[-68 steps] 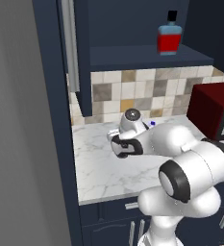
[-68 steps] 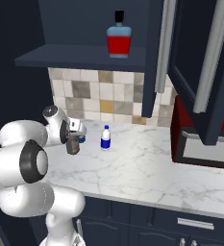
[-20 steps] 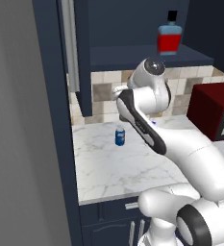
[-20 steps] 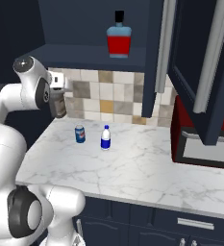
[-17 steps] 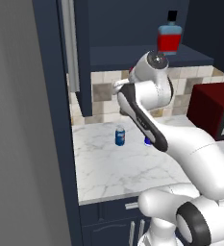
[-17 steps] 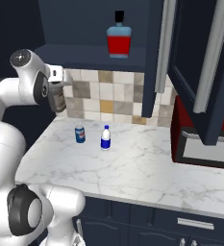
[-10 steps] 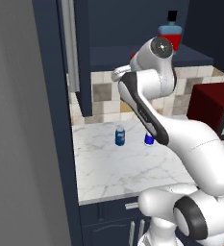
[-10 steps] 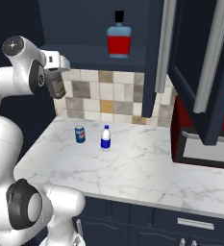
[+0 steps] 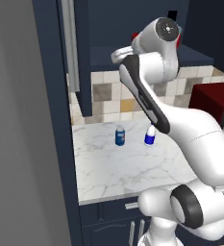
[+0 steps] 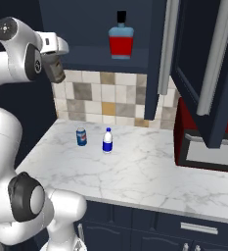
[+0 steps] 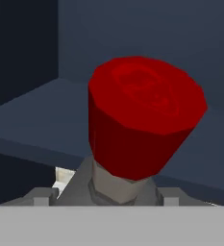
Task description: Sort all alcoholic drinks to one cabinet, and non-alcoholic drinks to the other.
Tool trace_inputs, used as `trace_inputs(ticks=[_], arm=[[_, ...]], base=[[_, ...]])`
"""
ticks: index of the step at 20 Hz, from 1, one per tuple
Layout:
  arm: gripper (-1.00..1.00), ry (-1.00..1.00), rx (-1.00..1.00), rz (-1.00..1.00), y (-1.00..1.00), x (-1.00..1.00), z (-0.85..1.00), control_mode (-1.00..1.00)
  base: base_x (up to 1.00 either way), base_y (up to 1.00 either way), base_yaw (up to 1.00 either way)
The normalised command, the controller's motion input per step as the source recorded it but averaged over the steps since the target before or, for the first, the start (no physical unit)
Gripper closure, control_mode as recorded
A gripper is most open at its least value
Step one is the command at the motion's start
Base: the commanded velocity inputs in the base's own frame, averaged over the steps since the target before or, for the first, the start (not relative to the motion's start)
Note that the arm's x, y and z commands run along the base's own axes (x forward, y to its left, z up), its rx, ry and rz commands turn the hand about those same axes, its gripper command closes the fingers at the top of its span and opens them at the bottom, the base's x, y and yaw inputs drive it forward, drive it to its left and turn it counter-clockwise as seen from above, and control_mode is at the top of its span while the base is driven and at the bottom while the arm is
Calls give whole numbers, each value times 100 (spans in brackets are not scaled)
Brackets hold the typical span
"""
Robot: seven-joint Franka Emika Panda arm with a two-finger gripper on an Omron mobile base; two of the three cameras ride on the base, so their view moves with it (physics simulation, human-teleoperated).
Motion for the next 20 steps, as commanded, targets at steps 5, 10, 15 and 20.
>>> trace_inputs(ticks=[5, 10, 15, 20], arm=[[100, -14, -2, 3, 0, 0, 55, -100], [100, -13, -3, 3, 0, 19, 36, -100], [100, -1, 0, 1, -6, 74, 4, -100], [100, 0, 0, 0, -15, 86, 0, -100]], base=[[0, 0, 0], [0, 0, 0], [0, 0, 0], [0, 0, 0]])
